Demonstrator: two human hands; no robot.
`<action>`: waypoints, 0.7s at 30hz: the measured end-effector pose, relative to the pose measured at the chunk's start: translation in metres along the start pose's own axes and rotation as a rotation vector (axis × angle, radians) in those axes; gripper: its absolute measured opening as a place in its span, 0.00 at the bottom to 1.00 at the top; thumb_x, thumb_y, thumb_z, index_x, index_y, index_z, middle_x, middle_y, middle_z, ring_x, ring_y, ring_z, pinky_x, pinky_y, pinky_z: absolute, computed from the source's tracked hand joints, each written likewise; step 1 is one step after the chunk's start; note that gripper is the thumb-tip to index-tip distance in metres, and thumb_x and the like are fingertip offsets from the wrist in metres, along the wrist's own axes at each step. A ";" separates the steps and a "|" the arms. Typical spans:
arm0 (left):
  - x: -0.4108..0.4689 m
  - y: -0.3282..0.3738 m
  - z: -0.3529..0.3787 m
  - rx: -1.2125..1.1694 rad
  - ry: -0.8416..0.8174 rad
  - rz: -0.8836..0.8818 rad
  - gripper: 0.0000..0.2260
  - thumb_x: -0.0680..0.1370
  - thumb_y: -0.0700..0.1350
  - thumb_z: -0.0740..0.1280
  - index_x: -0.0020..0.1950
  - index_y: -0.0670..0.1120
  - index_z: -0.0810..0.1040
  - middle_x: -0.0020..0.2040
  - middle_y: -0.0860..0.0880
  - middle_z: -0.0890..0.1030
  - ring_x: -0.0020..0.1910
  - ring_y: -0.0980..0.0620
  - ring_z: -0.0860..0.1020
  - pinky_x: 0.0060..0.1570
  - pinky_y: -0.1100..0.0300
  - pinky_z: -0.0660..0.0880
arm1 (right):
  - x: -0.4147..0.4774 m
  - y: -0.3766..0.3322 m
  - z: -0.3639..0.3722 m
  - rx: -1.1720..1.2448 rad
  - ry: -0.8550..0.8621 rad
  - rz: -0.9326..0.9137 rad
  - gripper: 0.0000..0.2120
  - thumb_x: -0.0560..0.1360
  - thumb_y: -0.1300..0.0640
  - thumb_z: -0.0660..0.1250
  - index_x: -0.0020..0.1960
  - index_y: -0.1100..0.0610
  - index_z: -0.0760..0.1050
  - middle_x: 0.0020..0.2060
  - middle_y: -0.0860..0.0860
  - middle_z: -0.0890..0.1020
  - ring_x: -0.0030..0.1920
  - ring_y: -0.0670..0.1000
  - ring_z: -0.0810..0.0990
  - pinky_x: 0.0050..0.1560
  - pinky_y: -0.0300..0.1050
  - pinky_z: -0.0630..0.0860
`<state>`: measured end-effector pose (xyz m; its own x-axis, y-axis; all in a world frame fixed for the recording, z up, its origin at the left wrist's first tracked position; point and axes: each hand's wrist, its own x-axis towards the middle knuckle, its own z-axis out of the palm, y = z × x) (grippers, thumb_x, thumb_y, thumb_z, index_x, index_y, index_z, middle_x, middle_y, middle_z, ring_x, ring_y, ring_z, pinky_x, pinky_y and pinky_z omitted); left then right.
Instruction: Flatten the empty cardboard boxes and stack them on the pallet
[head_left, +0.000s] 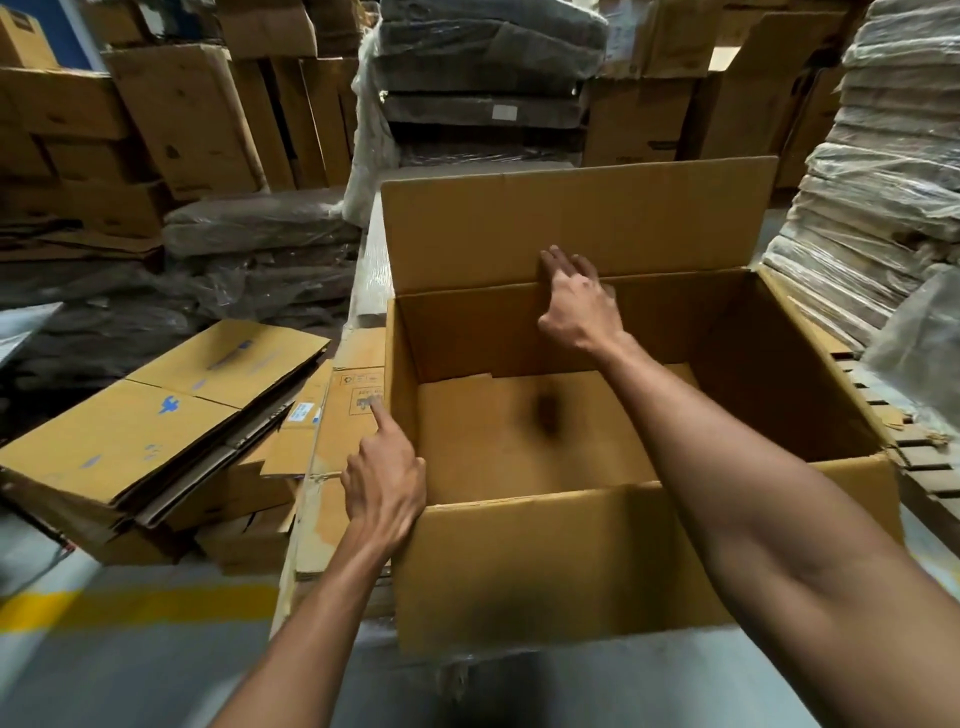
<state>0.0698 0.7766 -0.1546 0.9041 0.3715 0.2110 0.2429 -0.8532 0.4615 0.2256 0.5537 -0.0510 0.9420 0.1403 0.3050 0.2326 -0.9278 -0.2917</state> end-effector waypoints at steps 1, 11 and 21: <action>0.000 0.000 0.000 0.001 0.007 0.000 0.34 0.81 0.39 0.64 0.82 0.42 0.49 0.32 0.49 0.74 0.27 0.54 0.75 0.24 0.61 0.68 | 0.004 0.002 0.003 -0.064 -0.010 -0.001 0.41 0.75 0.61 0.66 0.83 0.52 0.51 0.83 0.45 0.51 0.82 0.56 0.50 0.74 0.68 0.61; 0.005 0.002 0.002 0.007 0.010 0.006 0.29 0.80 0.38 0.62 0.79 0.41 0.54 0.32 0.50 0.73 0.27 0.54 0.74 0.23 0.61 0.68 | 0.030 0.020 0.037 -0.107 -0.164 0.007 0.38 0.77 0.58 0.71 0.81 0.55 0.55 0.79 0.54 0.59 0.80 0.59 0.51 0.73 0.67 0.66; 0.009 0.008 -0.005 0.028 0.055 -0.002 0.26 0.80 0.38 0.61 0.77 0.41 0.57 0.32 0.50 0.73 0.28 0.53 0.72 0.25 0.60 0.63 | 0.014 0.014 0.013 -0.131 -0.278 0.014 0.42 0.77 0.58 0.67 0.84 0.50 0.47 0.83 0.48 0.49 0.82 0.56 0.44 0.74 0.70 0.58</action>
<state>0.0777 0.7750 -0.1448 0.8833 0.3919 0.2572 0.2549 -0.8621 0.4381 0.2458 0.5472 -0.0630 0.9793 0.1992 0.0363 0.2025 -0.9646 -0.1689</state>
